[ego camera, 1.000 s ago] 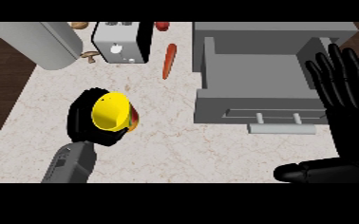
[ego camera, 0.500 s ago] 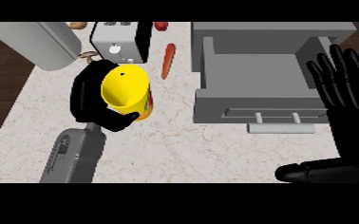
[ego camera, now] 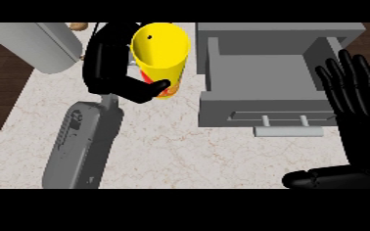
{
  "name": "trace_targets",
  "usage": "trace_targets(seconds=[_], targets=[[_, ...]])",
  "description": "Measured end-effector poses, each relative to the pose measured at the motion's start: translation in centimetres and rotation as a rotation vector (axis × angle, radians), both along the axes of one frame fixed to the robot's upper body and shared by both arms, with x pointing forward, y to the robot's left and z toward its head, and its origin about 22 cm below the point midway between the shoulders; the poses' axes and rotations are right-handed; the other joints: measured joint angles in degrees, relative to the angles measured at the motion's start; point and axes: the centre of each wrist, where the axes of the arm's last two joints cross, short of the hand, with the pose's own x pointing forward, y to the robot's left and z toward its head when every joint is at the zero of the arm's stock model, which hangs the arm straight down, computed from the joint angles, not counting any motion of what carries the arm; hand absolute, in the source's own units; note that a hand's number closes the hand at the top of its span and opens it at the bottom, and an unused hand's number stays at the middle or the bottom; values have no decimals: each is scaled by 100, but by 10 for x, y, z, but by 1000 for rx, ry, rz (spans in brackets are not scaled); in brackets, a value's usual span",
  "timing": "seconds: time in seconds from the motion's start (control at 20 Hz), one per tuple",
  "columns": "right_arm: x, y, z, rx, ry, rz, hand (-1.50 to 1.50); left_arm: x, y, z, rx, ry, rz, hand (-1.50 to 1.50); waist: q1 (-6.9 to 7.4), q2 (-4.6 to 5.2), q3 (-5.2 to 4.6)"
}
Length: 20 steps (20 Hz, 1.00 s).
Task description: Pick up the cup, place it into the drawer and close the drawer
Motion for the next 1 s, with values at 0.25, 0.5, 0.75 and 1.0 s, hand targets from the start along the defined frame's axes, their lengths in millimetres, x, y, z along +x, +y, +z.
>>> trace_targets(seconds=[0.25,0.5,0.75,1.0], targets=[[0,1,3,1,-1,-1,-150,16,-24,23,36,2,0,150,-11,4,0],[2,1,0,6,1,1,-150,32,-50,46,74,7,-9,150,-31,10,1],[1,-5,-1,3,2,0,-150,42,-75,63,120,37,-14,150,-49,11,0],[6,-10,-8,1,1,3,-150,55,-89,62,144,65,-4,150,-66,20,1]])
